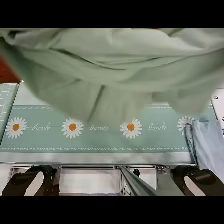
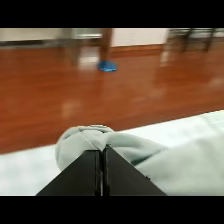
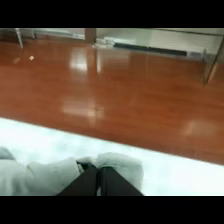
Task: Fold the shirts.
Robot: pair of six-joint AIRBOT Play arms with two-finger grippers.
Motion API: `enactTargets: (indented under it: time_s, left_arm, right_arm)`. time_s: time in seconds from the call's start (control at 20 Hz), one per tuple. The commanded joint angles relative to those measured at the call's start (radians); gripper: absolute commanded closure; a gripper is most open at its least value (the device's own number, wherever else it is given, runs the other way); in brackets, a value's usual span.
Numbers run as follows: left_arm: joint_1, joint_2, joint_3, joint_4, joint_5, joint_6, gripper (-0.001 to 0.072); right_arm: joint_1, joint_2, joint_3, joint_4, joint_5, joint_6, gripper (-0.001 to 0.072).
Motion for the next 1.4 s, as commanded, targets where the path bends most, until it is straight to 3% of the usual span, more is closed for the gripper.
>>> enactTargets:
  time_s: [0.0, 0.1, 0.25, 0.3, 0.45, 0.65, 0.8, 0.95, 1.1, 1.2, 1.25, 1.3, 1.35]
  left_arm:
    - [0.014, 0.116, -0.053, 0.217, -0.188, -0.104, 0.0689]
    - [0.014, 0.154, -0.183, 0.230, -0.288, -0.150, 0.0688]
    - [0.014, 0.179, -0.453, 0.247, -0.340, -0.185, 0.0688]
    - [0.014, 0.175, -0.549, 0.246, -0.299, -0.187, 0.0688]
    - [0.014, 0.126, -0.733, 0.227, -0.005, -0.193, 0.0688]
    - [0.005, -0.093, -0.732, 0.034, 0.278, -0.153, 0.0688]
    - [-0.043, -0.286, -0.675, -0.098, 0.436, -0.086, 0.0688]
    - [-0.083, -0.483, -0.530, -0.110, 0.449, -0.085, 0.0688]
    - [-0.097, -0.585, -0.411, -0.111, 0.449, -0.085, 0.0688]
    - [-0.102, -0.600, -0.373, -0.114, 0.448, -0.085, 0.0685]
    - [-0.104, -0.598, -0.365, -0.114, 0.439, -0.085, 0.0620]
    - [-0.104, -0.597, -0.360, -0.113, 0.416, -0.085, 0.0353]
    - [-0.103, -0.598, -0.356, -0.098, 0.410, -0.070, -0.0005]
  right_arm:
    - [0.000, 0.093, -0.117, -0.013, 0.201, 0.045, 0.0688]
    - [0.000, 0.134, -0.299, 0.060, 0.245, 0.058, 0.0688]
    - [0.000, 0.170, -0.623, 0.089, 0.163, 0.088, 0.0688]
    - [0.000, 0.168, -0.728, 0.084, 0.085, 0.089, 0.0688]
    - [-0.027, 0.074, -0.891, -0.034, -0.188, 0.157, 0.0688]
    - [-0.156, -0.219, -0.832, 0.067, -0.365, 0.123, 0.0688]
    - [-0.217, -0.439, -0.702, 0.360, -0.416, 0.010, 0.0687]
    - [-0.218, -0.632, -0.533, 0.579, -0.460, -0.087, 0.0688]
    - [-0.228, -0.763, -0.397, 0.606, -0.473, 0.006, 0.0688]
    - [-0.234, -0.805, -0.345, 0.606, -0.459, 0.012, 0.0687]
    - [-0.240, -0.813, -0.332, 0.607, -0.443, 0.012, 0.0667]
    - [-0.246, -0.812, -0.328, 0.608, -0.435, 0.012, 0.0419]
    - [-0.253, -0.810, -0.324, 0.605, -0.414, 0.010, 0.0077]
